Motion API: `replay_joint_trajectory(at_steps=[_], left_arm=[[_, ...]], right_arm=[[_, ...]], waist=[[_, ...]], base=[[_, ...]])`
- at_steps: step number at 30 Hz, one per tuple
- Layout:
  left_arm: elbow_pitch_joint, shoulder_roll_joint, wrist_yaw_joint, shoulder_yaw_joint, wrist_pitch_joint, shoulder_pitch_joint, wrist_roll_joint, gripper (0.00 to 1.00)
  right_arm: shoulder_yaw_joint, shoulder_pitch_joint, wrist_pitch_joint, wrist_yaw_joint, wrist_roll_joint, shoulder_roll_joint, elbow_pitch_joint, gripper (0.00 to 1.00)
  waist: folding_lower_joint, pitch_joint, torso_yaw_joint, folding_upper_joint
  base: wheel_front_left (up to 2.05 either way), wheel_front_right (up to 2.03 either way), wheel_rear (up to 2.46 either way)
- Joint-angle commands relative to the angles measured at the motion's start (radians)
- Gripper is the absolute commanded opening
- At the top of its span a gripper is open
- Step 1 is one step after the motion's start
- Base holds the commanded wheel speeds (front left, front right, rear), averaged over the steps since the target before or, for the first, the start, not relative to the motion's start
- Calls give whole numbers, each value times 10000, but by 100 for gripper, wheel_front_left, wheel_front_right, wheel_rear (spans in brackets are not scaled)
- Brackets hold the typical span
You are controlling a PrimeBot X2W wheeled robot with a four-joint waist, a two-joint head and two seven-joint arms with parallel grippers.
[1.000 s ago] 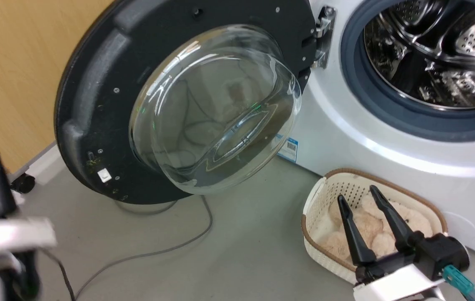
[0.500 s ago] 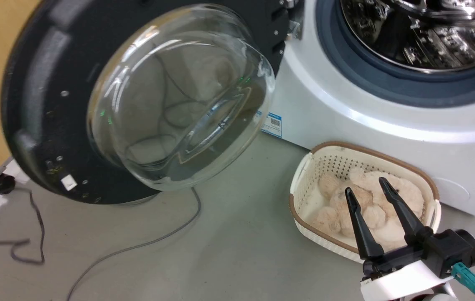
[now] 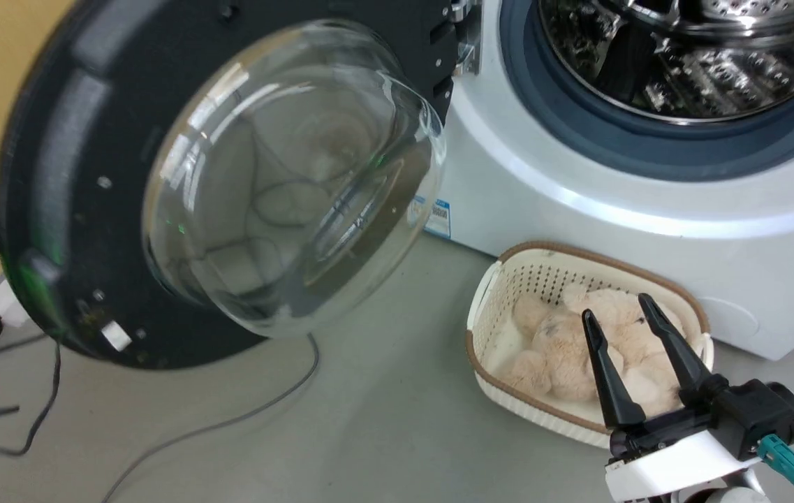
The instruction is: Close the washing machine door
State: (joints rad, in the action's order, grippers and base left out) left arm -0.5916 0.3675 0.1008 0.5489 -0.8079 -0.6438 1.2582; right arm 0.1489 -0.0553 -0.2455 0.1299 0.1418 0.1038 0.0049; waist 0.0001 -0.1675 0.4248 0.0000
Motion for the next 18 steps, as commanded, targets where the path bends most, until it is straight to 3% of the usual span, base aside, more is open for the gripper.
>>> replay_joint_trajectory(at_steps=[1,11,18], left_arm=[[257,-228,128,-223,-631,460,269,0],[2160,-1087,63,-660,-2320,2316,877,0],[4019,-2255,-320,-1056,-2806,3855,1063,0]], right_arm=[[-61,28,-82,8,36,-90,57,100],[-407,409,-150,8,130,-325,189,100],[-725,805,-159,8,179,-444,83,100]], waist=[[-1,242,-98,0],[-1,1014,-508,0],[-1,1491,-1092,0]], base=[[0,0,0],[0,0,0],[0,0,0]])
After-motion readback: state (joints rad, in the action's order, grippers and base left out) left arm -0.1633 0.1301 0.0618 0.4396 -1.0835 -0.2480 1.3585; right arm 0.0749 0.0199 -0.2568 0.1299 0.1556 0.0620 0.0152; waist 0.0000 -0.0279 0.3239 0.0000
